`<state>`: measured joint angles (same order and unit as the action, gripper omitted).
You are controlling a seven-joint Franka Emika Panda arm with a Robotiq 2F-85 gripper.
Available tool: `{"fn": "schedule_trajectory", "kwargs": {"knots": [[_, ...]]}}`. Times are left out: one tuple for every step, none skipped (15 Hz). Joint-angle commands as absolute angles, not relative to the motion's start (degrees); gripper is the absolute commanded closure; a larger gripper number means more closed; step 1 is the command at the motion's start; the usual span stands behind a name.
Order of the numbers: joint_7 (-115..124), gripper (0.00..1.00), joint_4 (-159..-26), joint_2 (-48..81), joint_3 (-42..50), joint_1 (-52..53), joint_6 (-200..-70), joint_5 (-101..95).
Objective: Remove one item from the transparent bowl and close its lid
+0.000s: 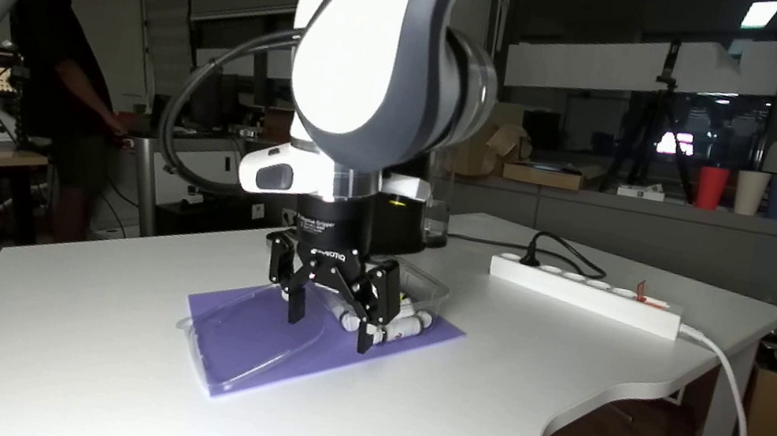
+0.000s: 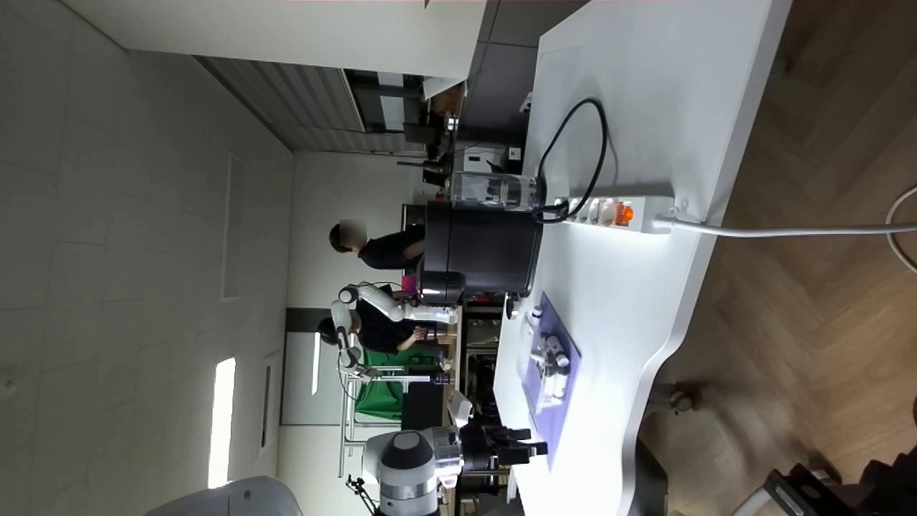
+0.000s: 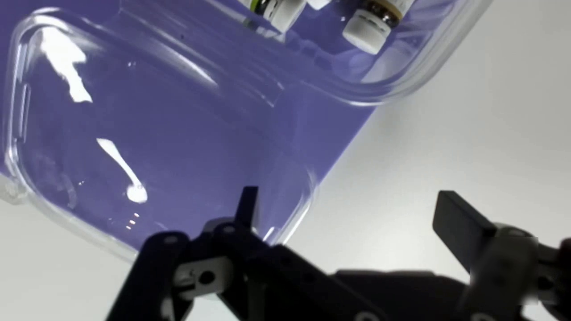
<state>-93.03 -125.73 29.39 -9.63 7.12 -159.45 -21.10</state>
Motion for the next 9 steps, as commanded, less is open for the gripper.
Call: {"fn": "schedule_trajectory", "kwargs": {"knots": [[-87.81, 0.00, -131.58, 28.12, -2.79, 11.92, -175.31, -31.02], [-86.76, 0.00, -131.83, 29.02, 0.08, 14.08, -180.58, -32.81], [-85.81, 0.00, -131.79, 30.10, 3.69, 16.80, -186.19, -34.61], [-86.42, 0.00, -131.92, 31.08, 6.34, 19.00, -190.19, -34.38], [-87.49, 0.00, -131.84, 32.11, 7.89, 20.45, -193.09, -33.42], [-88.45, 0.00, -131.88, 33.11, 8.48, 21.20, -195.31, -32.29], [-88.80, 0.00, -131.81, 33.92, 8.43, 21.54, -196.16, -31.66], [-88.39, 0.00, -131.78, 34.53, 8.14, 21.79, -196.17, -31.13], [-88.17, 0.00, -131.80, 35.12, 7.24, 21.35, -196.01, -31.16]]}}
